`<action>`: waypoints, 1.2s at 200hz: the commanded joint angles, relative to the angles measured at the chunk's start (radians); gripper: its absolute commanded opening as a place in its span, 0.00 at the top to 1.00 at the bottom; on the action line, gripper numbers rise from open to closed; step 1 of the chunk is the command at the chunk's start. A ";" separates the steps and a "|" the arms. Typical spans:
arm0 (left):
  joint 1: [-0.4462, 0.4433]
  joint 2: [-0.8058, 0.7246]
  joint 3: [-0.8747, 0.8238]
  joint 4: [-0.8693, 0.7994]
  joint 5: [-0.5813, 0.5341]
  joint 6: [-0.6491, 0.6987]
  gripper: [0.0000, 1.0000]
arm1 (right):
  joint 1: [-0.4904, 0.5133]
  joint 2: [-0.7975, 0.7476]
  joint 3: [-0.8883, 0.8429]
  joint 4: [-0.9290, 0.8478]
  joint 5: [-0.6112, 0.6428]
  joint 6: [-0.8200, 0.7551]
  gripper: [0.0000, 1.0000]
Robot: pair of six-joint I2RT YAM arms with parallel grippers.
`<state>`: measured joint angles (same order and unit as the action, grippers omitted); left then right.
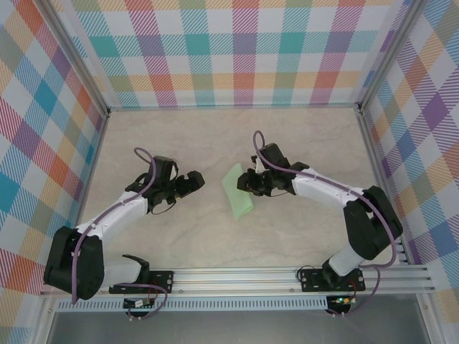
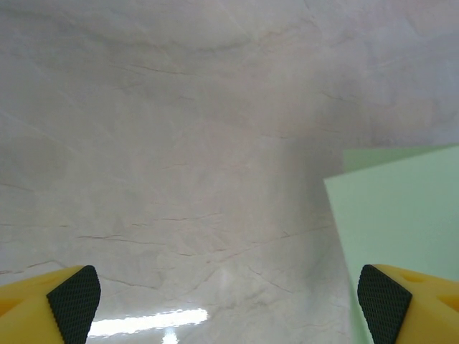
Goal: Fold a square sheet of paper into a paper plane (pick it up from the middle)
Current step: Fold the square sheet of paper in half at the center of the table.
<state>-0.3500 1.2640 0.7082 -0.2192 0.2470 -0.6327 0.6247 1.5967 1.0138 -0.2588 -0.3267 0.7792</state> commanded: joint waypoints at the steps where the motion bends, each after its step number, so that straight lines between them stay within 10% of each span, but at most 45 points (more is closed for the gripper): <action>1: -0.047 0.033 -0.018 0.097 0.048 -0.033 0.06 | 0.007 0.085 0.029 0.050 0.011 0.017 0.71; 115: -0.179 0.237 0.059 0.195 -0.024 -0.063 0.09 | 0.007 0.133 0.028 -0.166 0.337 -0.204 0.33; 240: -0.279 0.346 0.131 0.239 -0.049 -0.145 0.24 | -0.091 0.095 -0.043 -0.085 0.233 -0.172 0.42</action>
<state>-0.5945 1.5833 0.7994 -0.0151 0.2153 -0.7414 0.5579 1.7172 1.0012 -0.3820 -0.0246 0.5770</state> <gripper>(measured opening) 0.779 0.587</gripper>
